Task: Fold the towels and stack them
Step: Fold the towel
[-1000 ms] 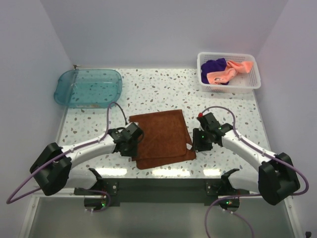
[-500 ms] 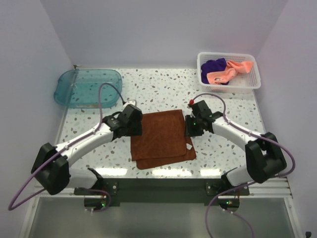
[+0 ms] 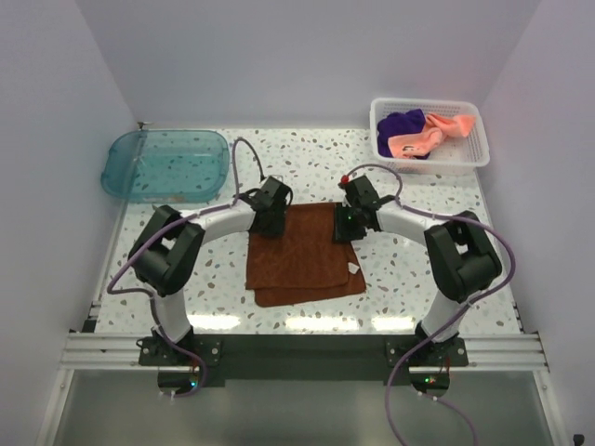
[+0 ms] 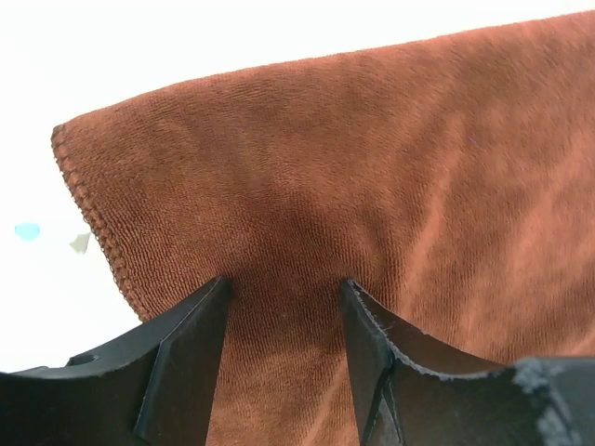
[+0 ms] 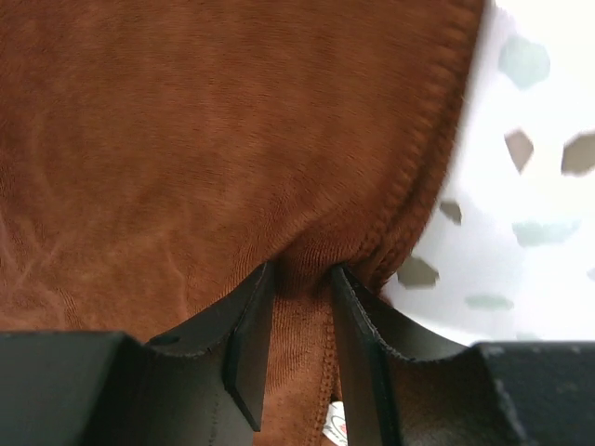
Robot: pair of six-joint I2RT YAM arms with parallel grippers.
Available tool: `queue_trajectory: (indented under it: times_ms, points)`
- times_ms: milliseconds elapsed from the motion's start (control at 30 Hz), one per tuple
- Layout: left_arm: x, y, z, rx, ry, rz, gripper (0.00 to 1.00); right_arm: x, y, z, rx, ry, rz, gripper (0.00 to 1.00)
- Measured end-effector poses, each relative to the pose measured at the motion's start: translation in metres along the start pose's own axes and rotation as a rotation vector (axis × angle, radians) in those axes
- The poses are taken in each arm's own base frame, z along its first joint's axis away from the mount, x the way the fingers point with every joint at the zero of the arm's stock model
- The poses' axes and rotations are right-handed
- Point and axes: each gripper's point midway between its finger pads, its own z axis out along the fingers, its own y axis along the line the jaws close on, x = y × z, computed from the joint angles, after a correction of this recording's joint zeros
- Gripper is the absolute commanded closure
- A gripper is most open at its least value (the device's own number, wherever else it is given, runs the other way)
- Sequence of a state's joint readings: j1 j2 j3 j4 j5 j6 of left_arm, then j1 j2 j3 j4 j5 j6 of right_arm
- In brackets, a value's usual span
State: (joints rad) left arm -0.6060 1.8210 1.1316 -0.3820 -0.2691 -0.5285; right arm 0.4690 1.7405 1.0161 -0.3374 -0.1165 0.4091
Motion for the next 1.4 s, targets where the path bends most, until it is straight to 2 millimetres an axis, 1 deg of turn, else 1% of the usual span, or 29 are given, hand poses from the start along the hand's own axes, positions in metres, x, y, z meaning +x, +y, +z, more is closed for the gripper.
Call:
queue_trajectory:
  times_ms: [33,67,200,300,367,433,533,600,667,700,767,833,867,933,1000,1033,1100,1167,1233,1400]
  points:
    - [-0.002,0.000,0.006,-0.004,0.002,0.000,0.44,-0.005,0.001,0.003,-0.002,-0.007,0.000,0.64]
    - [-0.008,-0.002,0.011,-0.006,-0.002,0.008,0.44,-0.009,0.001,0.006,-0.002,-0.008,0.005,0.64]
    - [-0.040,-0.009,0.030,0.000,-0.043,0.011,0.41,-0.032,0.003,0.017,-0.014,-0.044,0.016,0.64]
    - [-0.062,-0.011,0.043,0.003,-0.074,0.008,0.39,-0.053,0.001,0.024,-0.015,-0.073,0.032,0.64]
    - [-0.076,-0.010,0.049,0.004,-0.098,0.004,0.35,-0.067,-0.001,0.028,-0.015,-0.091,0.040,0.63]
    - [-0.082,-0.008,0.052,0.006,-0.108,0.005,0.33,-0.074,-0.002,0.029,-0.014,-0.102,0.044,0.62]
    - [-0.084,-0.005,0.048,0.007,-0.114,-0.001,0.29,-0.075,-0.005,0.027,-0.005,-0.098,0.047,0.59]
    - [-0.079,-0.001,0.035,0.018,-0.116,-0.006,0.26,-0.072,-0.006,0.022,-0.002,-0.098,0.049,0.54]
    - [-0.073,0.004,0.014,0.032,-0.122,-0.018,0.22,-0.067,-0.006,0.011,-0.005,-0.100,0.051,0.51]
    - [-0.071,0.008,-0.001,0.042,-0.138,-0.033,0.18,-0.063,-0.005,0.004,-0.010,-0.106,0.051,0.50]
    - [-0.068,0.015,-0.034,0.068,-0.178,-0.071,0.16,-0.055,-0.004,-0.012,-0.020,-0.116,0.056,0.49]
    - [-0.063,0.022,-0.064,0.099,-0.227,-0.112,0.17,-0.049,-0.002,-0.028,-0.032,-0.137,0.058,0.48]
    - [-0.058,0.025,-0.075,0.115,-0.245,-0.130,0.17,-0.045,-0.002,-0.034,-0.037,-0.145,0.056,0.47]
    - [-0.041,0.033,-0.087,0.130,-0.251,-0.159,0.21,-0.035,-0.002,-0.045,-0.044,-0.156,0.054,0.47]
    - [-0.022,0.040,-0.086,0.127,-0.233,-0.175,0.25,-0.027,-0.001,-0.052,-0.049,-0.160,0.052,0.47]
    - [-0.009,0.044,-0.082,0.118,-0.211,-0.177,0.29,-0.023,-0.001,-0.054,-0.052,-0.160,0.050,0.47]
    - [0.016,0.052,-0.072,0.093,-0.159,-0.182,0.34,-0.016,-0.001,-0.056,-0.057,-0.155,0.048,0.48]
    - [0.035,0.058,-0.063,0.068,-0.115,-0.177,0.42,-0.010,0.000,-0.056,-0.060,-0.147,0.044,0.47]
    - [0.042,0.060,-0.057,0.050,-0.096,-0.176,0.49,-0.005,0.000,-0.055,-0.060,-0.138,0.041,0.48]
    - [0.040,0.062,-0.047,0.028,-0.106,-0.177,0.53,0.004,-0.004,-0.052,-0.053,-0.121,0.042,0.48]
